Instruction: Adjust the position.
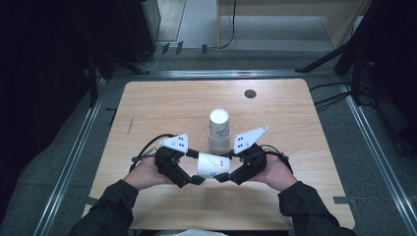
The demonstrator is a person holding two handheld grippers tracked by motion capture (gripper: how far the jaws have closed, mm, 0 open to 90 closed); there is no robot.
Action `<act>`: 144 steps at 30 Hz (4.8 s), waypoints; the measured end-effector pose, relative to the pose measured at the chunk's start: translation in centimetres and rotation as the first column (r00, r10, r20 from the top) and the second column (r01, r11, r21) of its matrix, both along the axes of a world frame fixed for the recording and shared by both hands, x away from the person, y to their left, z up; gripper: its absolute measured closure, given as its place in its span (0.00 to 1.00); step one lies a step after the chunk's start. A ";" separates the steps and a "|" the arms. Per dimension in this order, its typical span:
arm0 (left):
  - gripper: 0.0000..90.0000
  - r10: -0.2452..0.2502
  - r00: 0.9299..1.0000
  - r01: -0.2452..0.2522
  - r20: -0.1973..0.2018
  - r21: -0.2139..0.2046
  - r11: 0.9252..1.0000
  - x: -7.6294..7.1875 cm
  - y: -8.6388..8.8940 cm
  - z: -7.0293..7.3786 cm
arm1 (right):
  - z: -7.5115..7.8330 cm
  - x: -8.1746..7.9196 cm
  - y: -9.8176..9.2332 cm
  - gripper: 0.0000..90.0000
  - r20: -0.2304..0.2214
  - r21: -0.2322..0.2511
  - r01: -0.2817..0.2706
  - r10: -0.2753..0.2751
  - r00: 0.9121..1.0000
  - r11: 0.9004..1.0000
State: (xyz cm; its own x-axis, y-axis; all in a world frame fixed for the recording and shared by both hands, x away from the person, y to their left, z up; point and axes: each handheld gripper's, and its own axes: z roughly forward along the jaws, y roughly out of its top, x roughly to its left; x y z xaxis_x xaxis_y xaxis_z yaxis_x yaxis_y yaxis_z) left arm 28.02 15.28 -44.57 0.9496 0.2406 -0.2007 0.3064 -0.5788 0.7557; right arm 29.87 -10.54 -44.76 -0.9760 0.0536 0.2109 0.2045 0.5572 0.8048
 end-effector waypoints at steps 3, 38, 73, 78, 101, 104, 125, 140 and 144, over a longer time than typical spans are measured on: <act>0.13 -0.007 1.000 0.007 -0.010 -0.045 0.999 0.0 0.0 0.0 | 0.0 0.0 0.1 0.38 -0.016 0.014 -0.010 0.011 1.000 1.000; 0.27 -0.024 1.000 0.024 0.008 -0.002 1.000 0.4 1.1 1.0 | -0.7 0.2 0.8 0.25 -0.049 -0.033 0.013 -0.014 0.999 0.999; 0.27 -0.062 0.997 0.073 -0.040 0.433 0.898 0.2 -2.9 1.3 | -3.3 -0.3 3.6 0.27 0.031 -0.198 -0.048 0.055 0.998 0.979; 0.27 -0.084 0.996 0.091 -0.037 0.437 0.895 0.0 -3.2 1.0 | -3.9 -0.5 4.3 0.29 0.042 -0.219 -0.068 0.079 0.996 0.973; 0.14 -0.078 0.997 0.078 -0.014 0.372 0.925 0.3 -2.9 1.1 | -3.6 -0.4 3.9 0.38 0.017 -0.186 -0.091 0.095 0.995 0.978; 0.13 -0.065 0.998 0.063 -0.005 0.340 0.938 0.5 -2.3 1.5 | -3.3 -0.2 3.5 0.38 0.021 -0.170 -0.079 0.084 0.996 0.982; 0.14 0.014 1.000 -0.012 -0.016 0.127 0.992 0.4 -0.1 1.5 | -1.4 0.7 0.9 0.38 0.037 -0.073 -0.002 0.004 0.999 0.997; 0.14 0.091 0.996 -0.090 0.000 -0.075 0.993 0.2 -0.2 2.0 | -1.1 0.7 0.9 0.38 0.020 -0.011 -0.017 0.017 1.000 1.000; 0.14 0.099 0.995 -0.097 0.008 -0.110 0.989 0.1 -0.3 1.9 | -1.1 0.6 1.1 0.38 0.016 0.002 -0.019 0.019 1.000 1.000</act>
